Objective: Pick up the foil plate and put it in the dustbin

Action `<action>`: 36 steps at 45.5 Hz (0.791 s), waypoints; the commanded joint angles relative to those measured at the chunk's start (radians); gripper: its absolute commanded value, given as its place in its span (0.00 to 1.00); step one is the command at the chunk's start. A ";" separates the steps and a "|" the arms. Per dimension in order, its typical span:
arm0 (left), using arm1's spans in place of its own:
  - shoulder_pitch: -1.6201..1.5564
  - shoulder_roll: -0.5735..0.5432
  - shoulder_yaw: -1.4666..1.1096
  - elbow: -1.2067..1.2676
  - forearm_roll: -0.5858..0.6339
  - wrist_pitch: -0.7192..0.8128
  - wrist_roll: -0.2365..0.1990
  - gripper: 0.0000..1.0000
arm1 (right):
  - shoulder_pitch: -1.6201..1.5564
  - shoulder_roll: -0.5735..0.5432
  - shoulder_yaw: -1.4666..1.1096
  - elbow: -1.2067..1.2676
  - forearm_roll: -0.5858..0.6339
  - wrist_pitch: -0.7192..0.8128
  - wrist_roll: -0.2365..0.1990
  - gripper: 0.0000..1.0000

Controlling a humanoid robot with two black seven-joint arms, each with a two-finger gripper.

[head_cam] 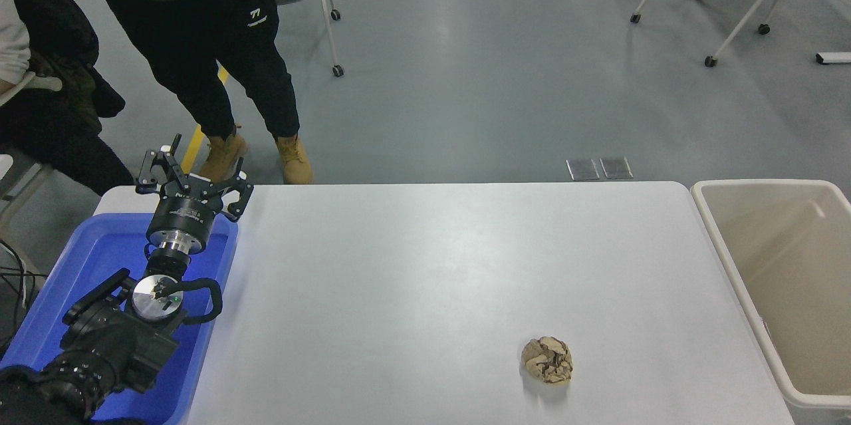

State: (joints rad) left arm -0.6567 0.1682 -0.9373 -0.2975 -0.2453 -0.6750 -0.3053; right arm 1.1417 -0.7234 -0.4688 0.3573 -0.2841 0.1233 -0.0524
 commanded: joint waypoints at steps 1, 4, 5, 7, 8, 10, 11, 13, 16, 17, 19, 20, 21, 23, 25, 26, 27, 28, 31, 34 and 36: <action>0.000 0.001 0.000 0.000 0.000 0.000 0.000 0.99 | 0.225 0.059 -0.138 0.080 -0.001 0.001 0.000 1.00; 0.000 0.000 0.000 0.000 0.000 0.000 0.000 0.99 | 0.295 0.094 -0.207 0.114 -0.003 0.001 0.000 1.00; 0.000 -0.001 0.000 0.000 0.000 0.000 0.000 0.99 | 0.320 0.107 -0.232 0.127 -0.001 0.001 0.000 1.00; 0.000 0.000 0.000 0.000 0.000 0.000 0.000 0.99 | 0.367 0.134 -0.278 0.166 -0.001 0.003 0.000 1.00; 0.000 -0.001 0.000 0.000 0.000 0.000 0.000 0.99 | 0.392 0.147 -0.303 0.190 -0.001 0.003 0.000 1.00; 0.000 0.001 0.000 0.000 0.000 0.000 0.000 0.99 | 0.441 0.167 -0.346 0.247 -0.001 0.003 0.000 1.00; -0.001 0.001 0.000 0.000 0.000 0.000 0.000 0.99 | 0.464 0.176 -0.365 0.276 -0.003 0.003 0.000 1.00; 0.000 -0.001 0.000 0.000 0.000 -0.001 0.000 0.99 | 0.507 0.194 -0.401 0.330 -0.001 0.004 0.000 1.00; -0.001 -0.001 0.000 0.000 0.000 0.000 0.000 0.99 | 0.584 0.236 -0.462 0.440 -0.003 0.035 0.000 1.00; 0.000 -0.001 0.000 0.000 0.000 0.000 0.000 0.99 | 0.602 0.240 -0.474 0.462 -0.003 0.048 0.000 1.00; -0.001 0.001 0.000 0.000 0.000 0.000 0.000 0.99 | 0.641 0.248 -0.499 0.511 -0.003 0.093 0.000 1.00; -0.001 -0.001 0.000 0.000 0.000 0.000 0.000 0.99 | 0.659 0.249 -0.511 0.535 -0.003 0.122 0.000 1.00; 0.000 0.000 0.000 0.000 0.000 0.000 0.000 0.99 | 0.676 0.249 -0.522 0.558 -0.003 0.153 -0.001 1.00; 0.000 0.001 0.000 0.000 0.000 0.000 0.000 0.99 | 0.714 0.249 -0.543 0.603 -0.003 0.220 -0.001 1.00; 0.000 0.000 0.000 0.000 0.000 0.000 0.000 0.99 | 0.750 0.249 -0.565 0.638 -0.003 0.283 -0.001 1.00; -0.001 0.001 0.000 0.000 0.000 0.000 0.000 0.99 | 0.766 0.249 -0.576 0.653 -0.003 0.309 -0.001 1.00; 0.000 0.001 0.000 0.000 0.000 0.000 0.000 0.99 | 0.780 0.249 -0.586 0.667 -0.003 0.335 -0.001 1.00; 0.000 0.001 0.000 0.000 0.000 0.000 0.000 0.99 | 0.794 0.249 -0.594 0.680 -0.004 0.358 -0.001 1.00; 0.000 0.001 0.000 0.000 0.000 0.000 0.000 0.99 | 0.831 0.249 -0.611 0.710 -0.003 0.417 -0.001 1.00; 0.000 0.001 0.000 0.000 0.000 0.000 0.000 0.99 | 0.859 0.251 -0.617 0.736 -0.004 0.469 -0.001 1.00; 0.000 -0.001 0.000 0.000 0.000 0.000 0.000 0.99 | 0.872 0.254 -0.623 0.752 -0.004 0.499 -0.003 1.00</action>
State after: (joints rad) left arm -0.6573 0.1684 -0.9373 -0.2976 -0.2454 -0.6749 -0.3053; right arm 1.8693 -0.4898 -1.0106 0.9620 -0.2869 0.4206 -0.0533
